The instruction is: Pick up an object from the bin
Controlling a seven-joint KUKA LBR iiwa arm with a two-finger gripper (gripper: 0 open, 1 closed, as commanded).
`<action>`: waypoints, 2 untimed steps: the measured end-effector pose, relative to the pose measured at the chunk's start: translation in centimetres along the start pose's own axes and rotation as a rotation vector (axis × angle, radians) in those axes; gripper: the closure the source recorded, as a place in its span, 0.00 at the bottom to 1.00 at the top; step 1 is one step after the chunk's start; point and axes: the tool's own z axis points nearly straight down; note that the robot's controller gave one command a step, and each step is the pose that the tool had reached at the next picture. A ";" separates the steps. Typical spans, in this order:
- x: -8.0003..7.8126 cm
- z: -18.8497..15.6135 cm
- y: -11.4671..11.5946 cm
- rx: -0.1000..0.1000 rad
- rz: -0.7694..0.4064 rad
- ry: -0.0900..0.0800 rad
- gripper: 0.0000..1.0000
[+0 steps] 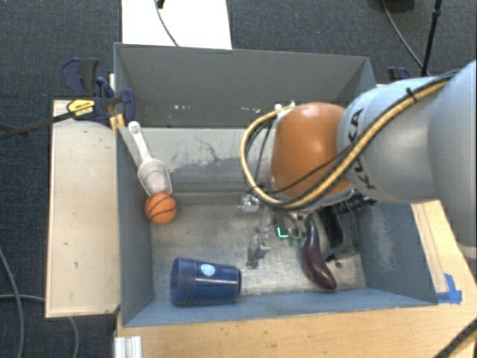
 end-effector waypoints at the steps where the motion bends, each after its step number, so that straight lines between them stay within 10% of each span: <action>1: -0.2 -0.3 0.0 -0.001 0.003 -0.006 0.00; 2: 1.0 2.5 1.9 0.002 -0.163 -0.016 0.00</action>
Offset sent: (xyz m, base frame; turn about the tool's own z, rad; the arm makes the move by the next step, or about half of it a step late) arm -0.0302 0.0437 -0.0612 -0.3421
